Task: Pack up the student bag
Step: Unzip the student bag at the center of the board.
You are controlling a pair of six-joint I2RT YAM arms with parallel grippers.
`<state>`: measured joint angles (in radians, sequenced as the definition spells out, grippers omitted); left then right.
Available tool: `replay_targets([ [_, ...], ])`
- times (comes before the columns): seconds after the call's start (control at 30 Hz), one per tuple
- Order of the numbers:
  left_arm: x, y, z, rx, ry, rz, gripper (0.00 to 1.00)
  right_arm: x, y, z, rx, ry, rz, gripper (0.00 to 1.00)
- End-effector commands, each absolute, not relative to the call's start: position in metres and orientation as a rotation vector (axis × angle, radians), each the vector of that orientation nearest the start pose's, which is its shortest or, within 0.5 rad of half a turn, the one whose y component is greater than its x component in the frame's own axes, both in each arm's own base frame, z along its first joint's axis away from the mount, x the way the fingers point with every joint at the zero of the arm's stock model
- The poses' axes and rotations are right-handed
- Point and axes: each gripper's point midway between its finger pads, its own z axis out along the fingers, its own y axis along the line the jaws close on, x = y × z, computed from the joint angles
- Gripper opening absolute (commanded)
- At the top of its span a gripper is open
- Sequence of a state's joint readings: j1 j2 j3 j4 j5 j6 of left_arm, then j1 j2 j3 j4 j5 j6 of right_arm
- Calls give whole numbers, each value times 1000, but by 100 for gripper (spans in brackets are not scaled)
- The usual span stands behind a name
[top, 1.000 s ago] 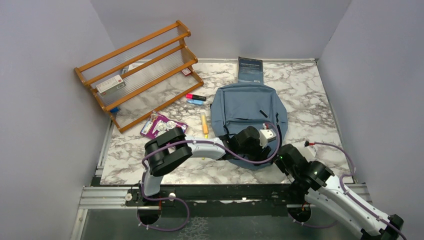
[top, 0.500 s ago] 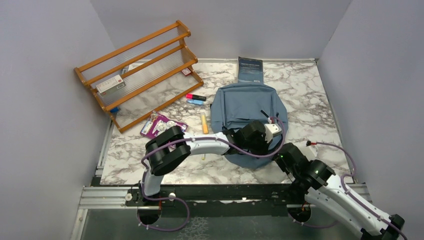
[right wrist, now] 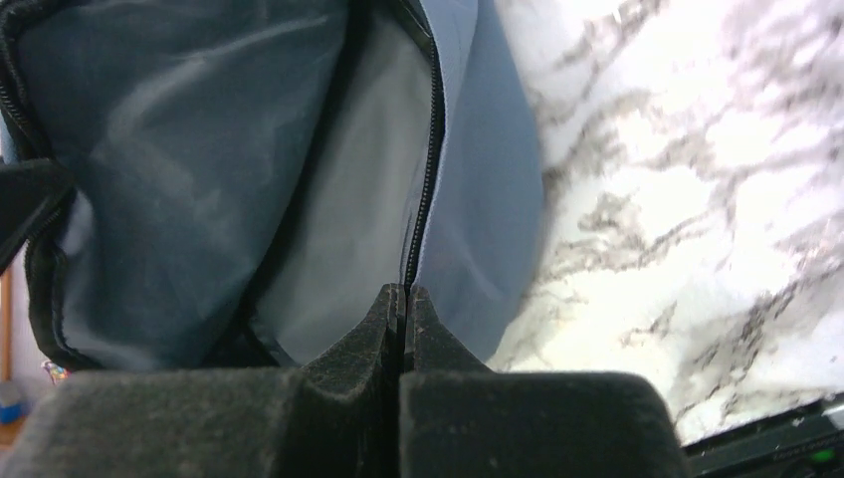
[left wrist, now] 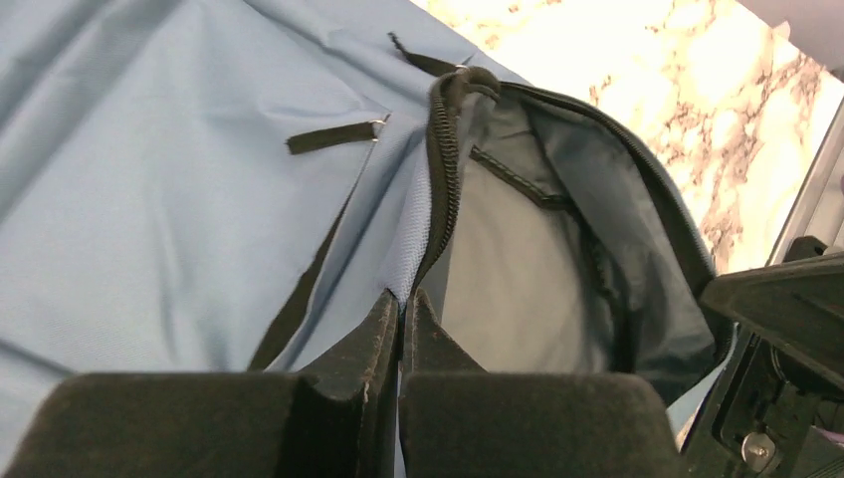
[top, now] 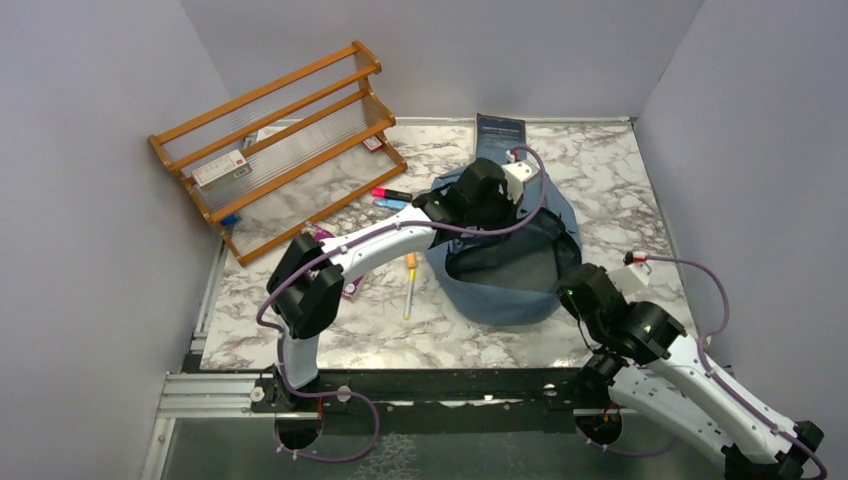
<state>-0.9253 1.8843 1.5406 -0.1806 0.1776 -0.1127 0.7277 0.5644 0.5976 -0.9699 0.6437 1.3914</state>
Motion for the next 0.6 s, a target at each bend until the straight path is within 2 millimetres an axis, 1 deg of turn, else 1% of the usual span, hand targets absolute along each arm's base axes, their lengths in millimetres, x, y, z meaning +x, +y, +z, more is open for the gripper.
replay_targets([
  [0.0,307,-446,260,963,1843,-781,0,203,40,183,791,1903,147,1],
  [0.1,307,-445,285,952,1820,-782,0,214,37,212,699,1829,110,0],
  [0.17,306,-446,299,942,1810,-798,0,220,30,225,666,1792,49,1],
  [0.23,304,-448,310,938,1810,-821,0,223,22,236,645,1764,-33,0],
  [0.37,294,-456,319,959,1823,-868,0,230,10,261,607,1707,-170,1],
  [0.5,275,-464,329,1000,1805,-816,0,237,5,291,555,1628,-225,1],
  [0.57,264,-467,337,1004,1797,-828,0,240,5,301,531,1599,-230,0],
])
